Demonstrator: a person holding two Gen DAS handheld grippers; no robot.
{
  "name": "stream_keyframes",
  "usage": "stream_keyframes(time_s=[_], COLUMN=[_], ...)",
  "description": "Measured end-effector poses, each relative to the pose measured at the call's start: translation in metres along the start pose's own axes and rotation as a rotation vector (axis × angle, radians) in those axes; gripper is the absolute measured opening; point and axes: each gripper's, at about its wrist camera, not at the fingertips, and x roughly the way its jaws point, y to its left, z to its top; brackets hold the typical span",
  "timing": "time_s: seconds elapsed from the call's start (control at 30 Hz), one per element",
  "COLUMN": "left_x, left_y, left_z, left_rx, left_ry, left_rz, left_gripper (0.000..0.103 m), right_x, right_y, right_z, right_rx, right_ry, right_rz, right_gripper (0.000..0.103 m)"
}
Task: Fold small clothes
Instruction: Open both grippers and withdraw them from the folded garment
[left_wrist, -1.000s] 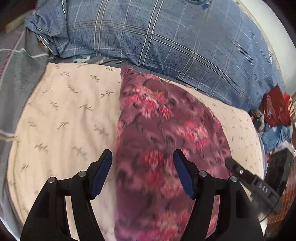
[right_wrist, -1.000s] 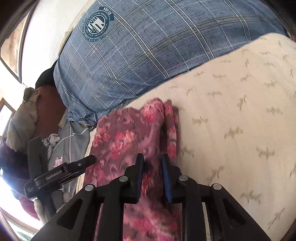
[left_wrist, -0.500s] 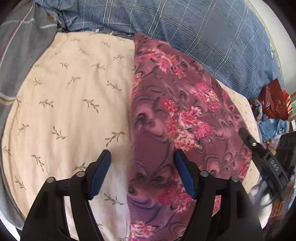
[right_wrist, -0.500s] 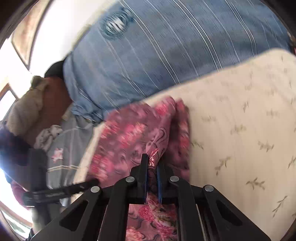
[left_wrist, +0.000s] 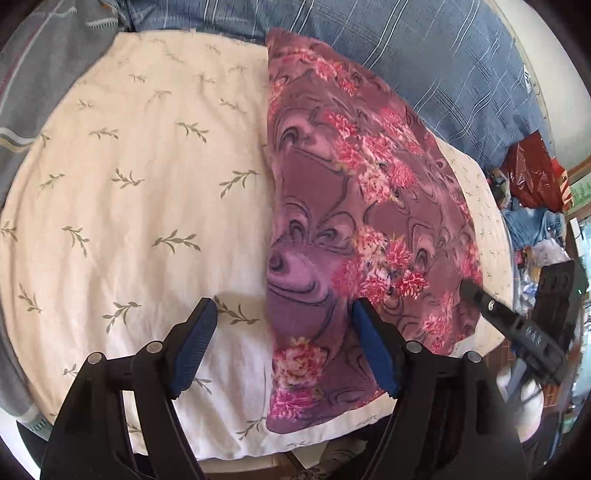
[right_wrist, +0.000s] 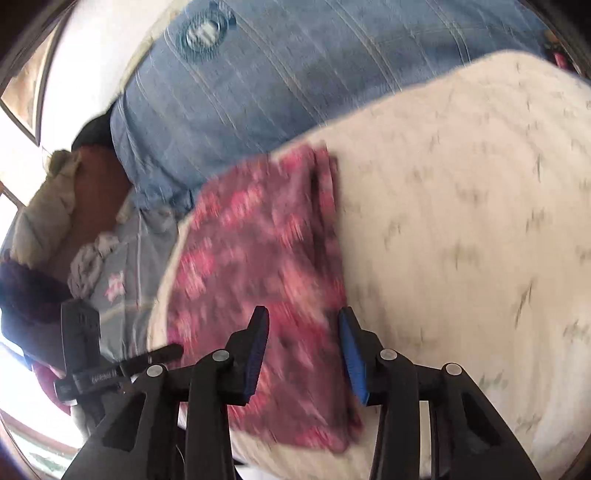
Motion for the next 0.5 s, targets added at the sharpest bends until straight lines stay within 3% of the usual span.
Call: stream_keyframes(time_s=[0.03,0.13,0.2,0.3,0.37,0.5], left_x=[-0.003,-0.015,-0.019,-0.004,-0.002,-0.001], left_y=[-0.003,-0.012,-0.016,-0.006,-0.001,-0.007], left_z=[0.0,-0.004,-0.011,-0.018,-0.021,-0.024], left_rx=[0.006,0.032,0.075,0.083,0.065,0.116], left_ry=[0.003,-0.025,-0.05,-0.008,-0.022,-0.016], left_rz=[0.005,0.005,0.043,0.079,0.056,0.086], left_gripper=[0.075,0.075,0.075,0.076,0.078,0.08], right_x=[0.0,-0.026,-0.035,-0.01,0.0,0.005], right_y=[0.004,0.019,0.019,0.014,0.016,0.03], right_z=[-0.003,-0.004,-0.002,-0.005,-0.004,-0.009], right_rx=[-0.029,-0.093,-0.108,-0.174,-0.173,-0.237], right_ry=[0.006,-0.096,-0.124,-0.032,-0.008,-0.025], right_rz=[0.008,0.04,0.02,-0.167,-0.203,-0.277], right_gripper=[0.006,0.005,0.005,0.006,0.006,0.007])
